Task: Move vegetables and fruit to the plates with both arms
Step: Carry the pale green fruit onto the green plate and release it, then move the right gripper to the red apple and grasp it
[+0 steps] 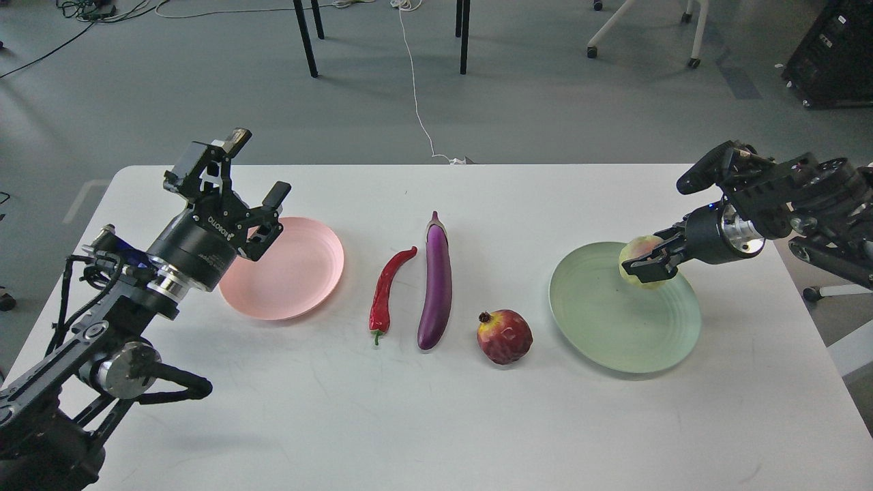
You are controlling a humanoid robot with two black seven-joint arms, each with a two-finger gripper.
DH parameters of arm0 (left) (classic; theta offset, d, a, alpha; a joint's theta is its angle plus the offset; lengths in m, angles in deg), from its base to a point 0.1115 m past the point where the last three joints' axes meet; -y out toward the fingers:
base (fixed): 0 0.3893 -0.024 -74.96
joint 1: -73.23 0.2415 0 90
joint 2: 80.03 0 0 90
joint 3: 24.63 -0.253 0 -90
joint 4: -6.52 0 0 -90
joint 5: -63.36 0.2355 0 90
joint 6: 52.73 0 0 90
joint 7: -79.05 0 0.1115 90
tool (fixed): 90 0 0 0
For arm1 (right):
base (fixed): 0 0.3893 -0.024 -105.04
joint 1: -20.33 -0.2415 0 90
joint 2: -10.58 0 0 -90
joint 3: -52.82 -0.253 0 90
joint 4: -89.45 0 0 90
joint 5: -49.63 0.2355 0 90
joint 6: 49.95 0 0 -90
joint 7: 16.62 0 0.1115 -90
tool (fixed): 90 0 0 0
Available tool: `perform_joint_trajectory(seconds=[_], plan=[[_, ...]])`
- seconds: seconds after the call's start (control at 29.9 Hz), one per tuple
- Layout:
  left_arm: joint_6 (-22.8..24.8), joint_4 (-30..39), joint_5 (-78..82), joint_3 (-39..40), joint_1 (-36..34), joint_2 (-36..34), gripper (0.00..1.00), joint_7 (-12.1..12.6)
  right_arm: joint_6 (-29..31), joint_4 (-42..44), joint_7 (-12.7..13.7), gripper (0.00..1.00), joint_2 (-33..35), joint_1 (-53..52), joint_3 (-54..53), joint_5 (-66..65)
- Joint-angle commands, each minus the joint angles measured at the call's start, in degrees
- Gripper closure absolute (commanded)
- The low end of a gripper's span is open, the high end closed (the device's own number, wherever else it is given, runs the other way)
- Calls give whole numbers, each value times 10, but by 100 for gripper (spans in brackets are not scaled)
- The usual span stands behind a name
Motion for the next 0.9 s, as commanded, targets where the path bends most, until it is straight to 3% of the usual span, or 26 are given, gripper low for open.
perform_joint_trajectory(seconds=[0.0, 0.17, 0.53, 0.87], plan=[[1, 0, 0, 1, 0, -1, 2, 0, 2, -1, 0, 5, 1, 0, 0, 1], [1, 1, 0, 2, 0, -2, 2, 0, 3, -22, 0, 4, 0, -21, -3, 4], [1, 2, 1, 2, 0, -3, 2, 0, 20, -195, 0, 3, 2, -89, -8, 11], [1, 5, 1, 1, 0, -6, 2, 1, 24, -208, 0, 3, -54, -68, -9, 13]])
